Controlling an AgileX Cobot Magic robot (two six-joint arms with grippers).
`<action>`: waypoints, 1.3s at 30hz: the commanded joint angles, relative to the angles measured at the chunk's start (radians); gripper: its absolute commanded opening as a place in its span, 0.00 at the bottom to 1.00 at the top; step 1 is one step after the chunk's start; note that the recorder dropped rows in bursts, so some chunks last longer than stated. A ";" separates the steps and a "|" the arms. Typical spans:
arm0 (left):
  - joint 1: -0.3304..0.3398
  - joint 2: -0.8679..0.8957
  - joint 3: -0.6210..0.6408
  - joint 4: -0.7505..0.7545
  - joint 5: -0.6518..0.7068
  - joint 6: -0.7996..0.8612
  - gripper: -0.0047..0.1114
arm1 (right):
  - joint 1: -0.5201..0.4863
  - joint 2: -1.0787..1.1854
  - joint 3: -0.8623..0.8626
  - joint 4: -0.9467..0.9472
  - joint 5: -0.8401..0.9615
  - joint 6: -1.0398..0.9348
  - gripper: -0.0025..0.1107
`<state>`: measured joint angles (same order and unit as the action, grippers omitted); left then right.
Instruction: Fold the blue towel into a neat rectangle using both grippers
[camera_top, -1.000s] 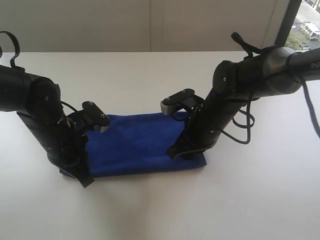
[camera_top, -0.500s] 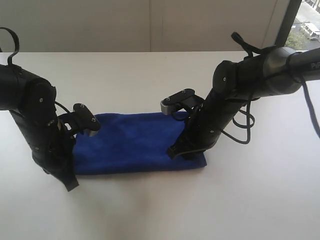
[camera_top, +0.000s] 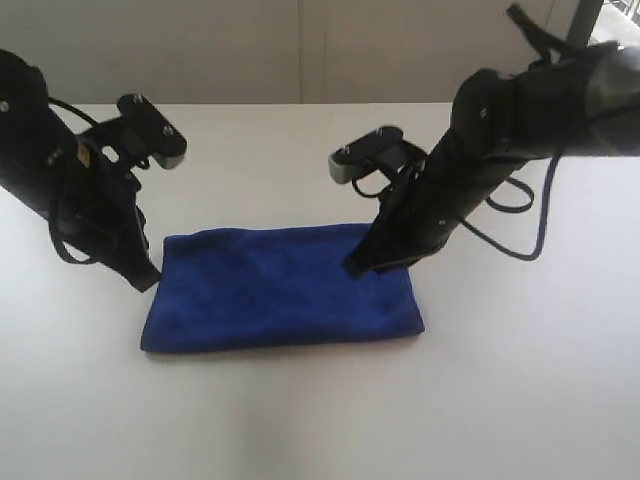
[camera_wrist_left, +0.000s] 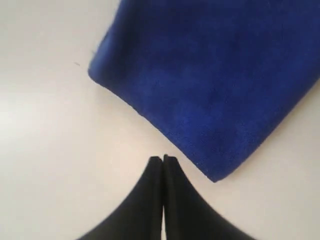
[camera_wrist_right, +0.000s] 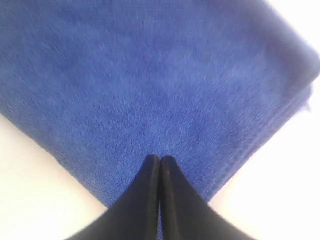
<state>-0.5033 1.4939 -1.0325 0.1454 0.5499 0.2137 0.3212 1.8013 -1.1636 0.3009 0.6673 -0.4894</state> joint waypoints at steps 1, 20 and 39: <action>0.002 -0.113 -0.007 -0.007 0.003 -0.060 0.04 | -0.004 -0.119 -0.022 -0.014 -0.012 0.017 0.02; 0.002 -1.039 0.154 0.107 0.035 -0.427 0.04 | -0.004 -0.948 0.314 -0.293 -0.181 0.489 0.02; 0.002 -1.323 1.033 0.095 -0.801 -0.624 0.04 | -0.004 -1.179 1.048 -0.293 -0.892 0.650 0.02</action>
<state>-0.5033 0.1505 -0.0598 0.2468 -0.1155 -0.4056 0.3212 0.6002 -0.1739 0.0179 -0.1255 0.1567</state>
